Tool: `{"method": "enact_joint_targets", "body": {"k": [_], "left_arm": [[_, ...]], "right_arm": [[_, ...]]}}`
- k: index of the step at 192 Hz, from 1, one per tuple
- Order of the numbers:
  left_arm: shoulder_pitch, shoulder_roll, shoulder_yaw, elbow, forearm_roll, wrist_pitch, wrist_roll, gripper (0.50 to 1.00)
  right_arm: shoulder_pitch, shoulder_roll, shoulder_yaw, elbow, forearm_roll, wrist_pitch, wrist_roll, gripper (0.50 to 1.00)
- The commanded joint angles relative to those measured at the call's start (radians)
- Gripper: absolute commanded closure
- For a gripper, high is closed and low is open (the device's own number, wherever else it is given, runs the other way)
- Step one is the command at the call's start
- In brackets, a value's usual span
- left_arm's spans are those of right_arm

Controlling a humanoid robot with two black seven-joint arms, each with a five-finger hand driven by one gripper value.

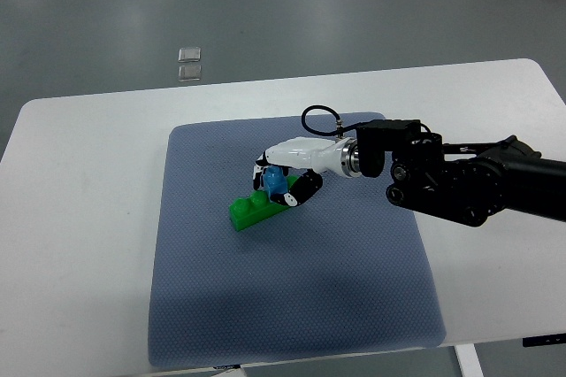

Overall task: Stack blue block on green block with right hand
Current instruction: 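Lower the blue block onto the green block's studs with the right hand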

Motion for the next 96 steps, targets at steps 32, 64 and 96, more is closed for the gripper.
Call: {"method": "enact_joint_targets", "body": {"k": [32,64,96], "left_arm": [[0.0,0.0,0.0,0.0,0.0,0.0,0.0,0.5],[0.0,0.0,0.0,0.0,0.0,0.0,0.0,0.5],[0.002,0.0,0.0,0.0,0.0,0.0,0.0,0.5]], "right_arm": [[-0.007,0.007,0.0,-0.011,-0.015,-0.006,0.019,0.926],[-0.019,0.012,0.0,-0.018,-0.018,-0.014,0.025,0.926],[-0.027,0.015,0.0,-0.029,-0.023,-0.021,0.025,0.924]]}}
